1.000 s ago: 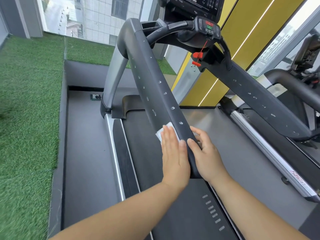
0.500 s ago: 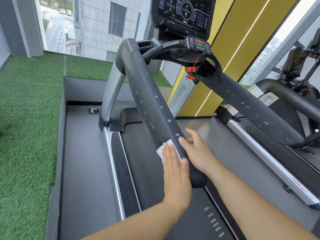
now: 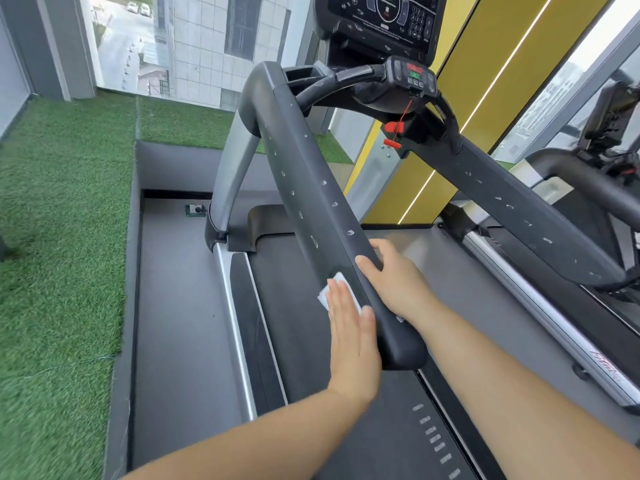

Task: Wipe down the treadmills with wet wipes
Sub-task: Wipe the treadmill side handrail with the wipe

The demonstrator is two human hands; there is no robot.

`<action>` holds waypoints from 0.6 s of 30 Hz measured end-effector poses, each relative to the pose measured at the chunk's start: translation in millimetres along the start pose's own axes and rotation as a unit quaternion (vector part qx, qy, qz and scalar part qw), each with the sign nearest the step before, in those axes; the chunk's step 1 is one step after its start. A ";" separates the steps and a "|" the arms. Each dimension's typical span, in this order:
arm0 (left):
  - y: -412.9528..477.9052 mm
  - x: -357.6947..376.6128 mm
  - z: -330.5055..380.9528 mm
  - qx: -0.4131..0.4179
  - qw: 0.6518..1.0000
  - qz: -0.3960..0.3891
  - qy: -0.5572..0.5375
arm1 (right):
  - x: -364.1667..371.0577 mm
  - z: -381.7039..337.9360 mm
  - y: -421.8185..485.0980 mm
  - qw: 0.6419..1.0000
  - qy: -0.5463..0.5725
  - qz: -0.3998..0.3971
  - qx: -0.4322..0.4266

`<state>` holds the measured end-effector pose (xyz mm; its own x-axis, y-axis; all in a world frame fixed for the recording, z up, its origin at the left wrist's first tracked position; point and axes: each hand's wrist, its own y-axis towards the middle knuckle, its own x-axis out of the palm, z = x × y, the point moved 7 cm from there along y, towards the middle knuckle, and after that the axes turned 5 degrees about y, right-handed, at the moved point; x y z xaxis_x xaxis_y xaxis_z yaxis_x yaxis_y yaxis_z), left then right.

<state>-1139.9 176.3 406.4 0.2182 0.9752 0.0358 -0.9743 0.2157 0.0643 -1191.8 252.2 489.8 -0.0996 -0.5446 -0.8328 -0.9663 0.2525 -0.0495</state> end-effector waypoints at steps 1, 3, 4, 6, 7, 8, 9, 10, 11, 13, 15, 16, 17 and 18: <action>8.4 -2.9 0.0 -0.017 1.000 0.000 -0.015 | -0.8 -0.4 0.9 1.000 -0.001 -0.007 0.003; 17.9 -6.1 1.6 -0.036 0.999 0.006 -0.041 | -2.2 -1.9 5.2 0.999 -0.003 -0.033 0.014; 15.5 -5.6 2.9 -0.039 0.998 0.006 -0.048 | -2.8 -2.2 7.9 0.998 -0.008 -0.049 0.024; 0.5 0.0 4.0 -0.042 0.997 -0.005 -0.064 | -3.7 -1.9 11.6 0.996 -0.017 -0.072 0.040; -6.6 2.0 4.0 -0.043 0.997 -0.008 -0.068 | -4.0 -1.8 12.4 0.996 -0.017 -0.078 0.044; -8.7 2.5 3.3 -0.045 0.996 -0.009 -0.071 | -3.8 -1.6 12.8 0.996 -0.014 -0.082 0.045; -4.4 1.6 1.2 -0.054 0.995 -0.006 -0.079 | -3.4 -1.5 13.1 0.995 -0.010 -0.083 0.046; 4.9 -0.4 -0.9 -0.070 0.994 -0.001 -0.086 | -2.9 -0.9 13.4 0.995 -0.008 -0.083 0.045; 15.1 -4.0 -2.0 -0.090 0.992 0.008 -0.093 | -3.0 -0.4 12.8 0.995 -0.011 -0.083 0.045; 28.0 -9.3 -3.2 -0.112 0.988 0.019 -0.108 | -2.2 -1.5 13.0 0.995 -0.020 -0.086 0.043; 24.9 -7.2 -3.0 -0.110 0.987 0.013 -0.113 | -0.9 -2.7 14.6 0.994 -0.026 -0.094 0.046; 17.3 -3.8 -4.2 -0.106 0.988 0.006 -0.111 | -0.9 -2.6 15.5 0.994 -0.029 -0.098 0.048; 8.8 -0.5 -5.8 -0.099 0.989 -0.002 -0.110 | -1.6 -3.1 16.0 0.993 -0.032 -0.102 0.049; 3.4 0.6 -6.4 -0.099 0.989 -0.006 -0.112 | -2.5 -3.2 16.4 0.993 -0.032 -0.105 0.048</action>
<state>-1143.5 178.0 400.3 0.2146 0.9419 0.2582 -0.9584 0.2540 -0.1300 -1208.2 255.2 492.8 0.1188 -0.5423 -0.8317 -0.9366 0.2167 -0.2752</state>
